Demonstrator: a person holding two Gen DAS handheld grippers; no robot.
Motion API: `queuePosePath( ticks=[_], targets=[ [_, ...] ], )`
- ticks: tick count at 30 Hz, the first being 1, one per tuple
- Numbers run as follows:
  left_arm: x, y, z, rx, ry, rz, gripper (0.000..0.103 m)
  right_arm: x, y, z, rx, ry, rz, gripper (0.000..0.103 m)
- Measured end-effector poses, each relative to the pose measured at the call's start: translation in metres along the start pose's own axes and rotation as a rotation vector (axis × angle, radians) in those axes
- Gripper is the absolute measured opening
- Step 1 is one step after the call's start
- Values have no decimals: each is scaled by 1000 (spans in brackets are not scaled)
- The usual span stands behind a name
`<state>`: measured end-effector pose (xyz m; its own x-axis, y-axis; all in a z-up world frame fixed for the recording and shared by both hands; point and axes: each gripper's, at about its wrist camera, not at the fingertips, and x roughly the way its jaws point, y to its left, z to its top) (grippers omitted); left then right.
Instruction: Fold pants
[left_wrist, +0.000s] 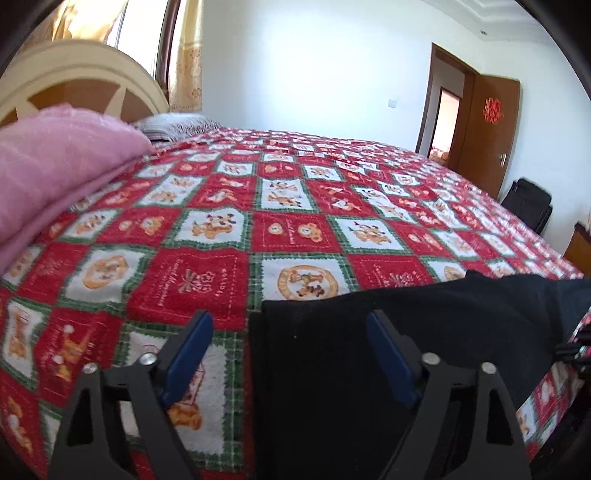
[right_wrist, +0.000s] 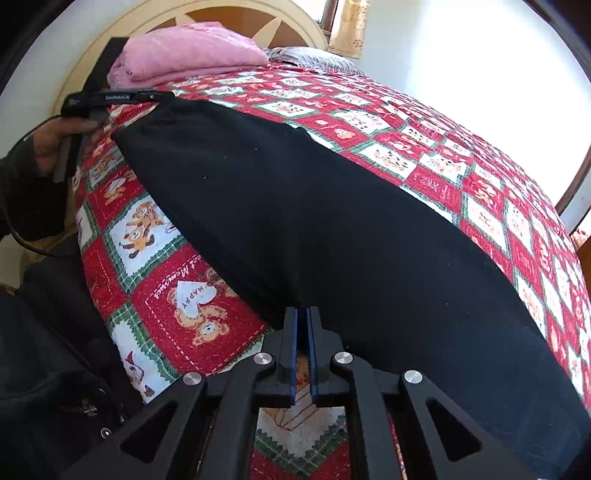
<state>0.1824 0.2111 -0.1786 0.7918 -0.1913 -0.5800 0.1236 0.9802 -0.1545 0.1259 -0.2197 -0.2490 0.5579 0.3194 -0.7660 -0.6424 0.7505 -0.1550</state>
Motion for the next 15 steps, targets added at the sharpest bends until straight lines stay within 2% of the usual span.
queuePosePath(
  ticks=[4,5,7,10,12,14,15],
  targets=[
    [14,12,-2,-98,36,-62,60,1,-3,-3,47,-28,4,6],
    [17,13,-2,-112,49,-71,51,1,-3,-3,52,-33,3,6],
    [18,14,-6,-141,60,-90,49,1,-2,-4,51,-44,-2,6],
    [12,18,-8,-171,56,-113,37,0,-3,-8,65,-68,1,6],
    [6,20,-8,-183,36,-113,30,-1,-5,-10,88,-84,10,7],
    [-1,20,-5,-173,-5,-106,17,-2,-8,-11,108,-96,16,7],
    [-5,19,-2,-166,-30,-92,17,-2,-7,-11,109,-100,16,7]
  ],
)
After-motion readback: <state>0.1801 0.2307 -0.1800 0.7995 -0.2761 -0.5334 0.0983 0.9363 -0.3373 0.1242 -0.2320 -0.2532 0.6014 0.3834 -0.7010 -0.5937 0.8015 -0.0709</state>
